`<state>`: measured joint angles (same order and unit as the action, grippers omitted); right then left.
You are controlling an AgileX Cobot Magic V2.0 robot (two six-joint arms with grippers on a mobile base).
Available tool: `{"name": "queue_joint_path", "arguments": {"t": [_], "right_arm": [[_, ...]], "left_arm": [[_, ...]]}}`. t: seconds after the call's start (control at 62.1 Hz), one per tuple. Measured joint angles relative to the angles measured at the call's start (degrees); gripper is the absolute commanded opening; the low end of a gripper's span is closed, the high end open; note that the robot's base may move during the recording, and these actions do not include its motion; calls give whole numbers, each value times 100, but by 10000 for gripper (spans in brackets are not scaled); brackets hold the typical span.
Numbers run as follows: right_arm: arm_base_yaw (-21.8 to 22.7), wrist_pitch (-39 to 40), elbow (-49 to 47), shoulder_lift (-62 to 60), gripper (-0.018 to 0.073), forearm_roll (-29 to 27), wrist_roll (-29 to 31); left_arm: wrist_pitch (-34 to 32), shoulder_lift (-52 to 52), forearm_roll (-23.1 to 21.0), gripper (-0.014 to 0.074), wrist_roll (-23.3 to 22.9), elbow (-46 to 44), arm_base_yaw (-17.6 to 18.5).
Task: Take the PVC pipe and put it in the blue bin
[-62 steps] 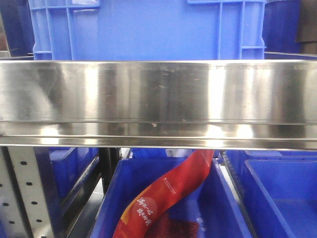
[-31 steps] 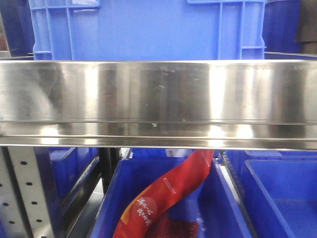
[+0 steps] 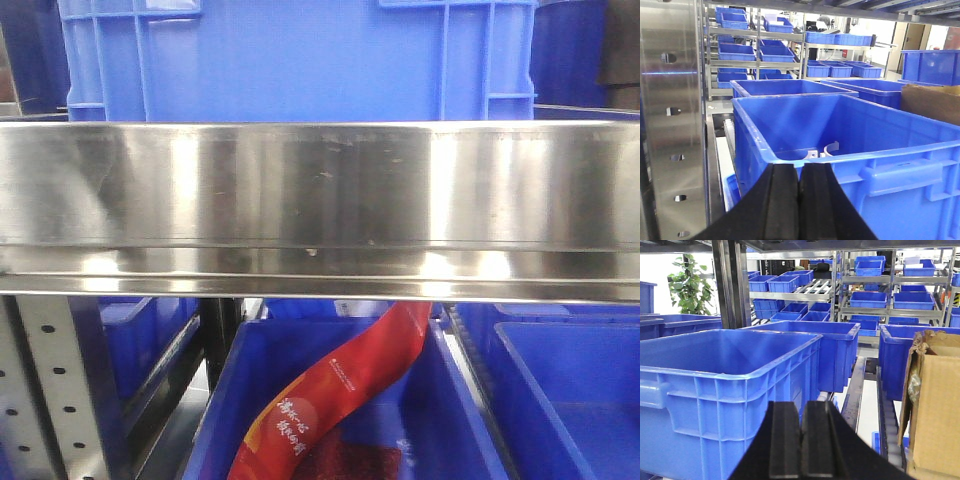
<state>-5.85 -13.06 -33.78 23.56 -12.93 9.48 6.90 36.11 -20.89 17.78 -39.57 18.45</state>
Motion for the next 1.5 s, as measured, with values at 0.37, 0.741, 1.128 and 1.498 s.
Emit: {"name": "queue_joint_path", "arguments": {"t": [0.37,0.741,1.128,1.498], "right_arm": [[0,-11,0,0,-163,0,-10],[0,-32,0,0,-163,0,-10],[0,-32,0,0,-163,0,-10],[0,-32,0,0,-163,0,-10]], "left_arm": [[-76,0,0,-111,0,0,-623],[-111,0,87,-111,0,0,-957],[-111,-32,313,-111,0,0,-1139],[-122,-200,313,-111,0,0,-1287]]}}
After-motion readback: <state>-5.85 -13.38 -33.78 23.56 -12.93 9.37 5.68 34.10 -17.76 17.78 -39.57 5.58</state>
